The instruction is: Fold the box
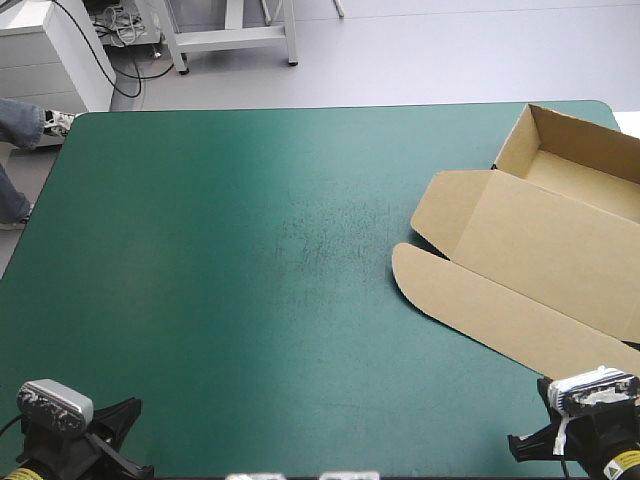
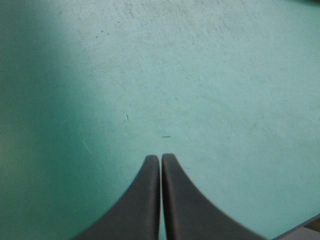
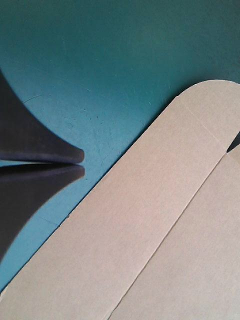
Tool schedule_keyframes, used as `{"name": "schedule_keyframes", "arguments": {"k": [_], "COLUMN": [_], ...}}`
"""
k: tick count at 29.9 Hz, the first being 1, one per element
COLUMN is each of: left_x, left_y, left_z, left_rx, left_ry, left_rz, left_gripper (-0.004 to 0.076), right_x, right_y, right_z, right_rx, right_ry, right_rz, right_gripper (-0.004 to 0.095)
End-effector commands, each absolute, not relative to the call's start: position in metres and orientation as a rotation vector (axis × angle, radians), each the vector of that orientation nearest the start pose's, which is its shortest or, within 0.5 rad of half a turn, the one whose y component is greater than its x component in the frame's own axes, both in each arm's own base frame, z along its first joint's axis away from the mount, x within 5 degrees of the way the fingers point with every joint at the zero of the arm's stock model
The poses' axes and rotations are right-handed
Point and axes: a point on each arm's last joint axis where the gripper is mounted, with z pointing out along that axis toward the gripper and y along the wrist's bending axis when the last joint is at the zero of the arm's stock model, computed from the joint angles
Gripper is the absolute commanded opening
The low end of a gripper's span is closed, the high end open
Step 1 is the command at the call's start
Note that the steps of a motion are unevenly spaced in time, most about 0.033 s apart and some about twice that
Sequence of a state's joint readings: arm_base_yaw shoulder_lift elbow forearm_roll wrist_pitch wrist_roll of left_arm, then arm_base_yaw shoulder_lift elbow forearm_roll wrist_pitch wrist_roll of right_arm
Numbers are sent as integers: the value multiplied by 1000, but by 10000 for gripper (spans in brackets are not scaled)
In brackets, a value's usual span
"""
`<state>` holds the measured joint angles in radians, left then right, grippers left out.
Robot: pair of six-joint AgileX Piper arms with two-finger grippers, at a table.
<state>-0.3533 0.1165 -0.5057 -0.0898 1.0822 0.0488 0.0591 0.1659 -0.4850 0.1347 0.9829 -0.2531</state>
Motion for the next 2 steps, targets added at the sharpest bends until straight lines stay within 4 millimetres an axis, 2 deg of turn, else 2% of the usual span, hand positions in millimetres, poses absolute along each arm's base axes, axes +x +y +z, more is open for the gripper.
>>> {"name": "schedule_keyframes", "arguments": {"k": [1, 2], "left_x": [11, 11], "left_y": [-13, -13], "left_z": [288, 288], "left_rx": [421, 421], "left_ry": [2084, 2084], "left_rz": [-314, -314], "left_gripper": [-8, -8], "right_x": [28, 28], "right_y": [12, 12], "right_z": [290, 290], "right_rx": [-312, -312], "right_ry": [2035, 2035], "right_rz": [47, 47], "right_gripper": [-22, -22]}}
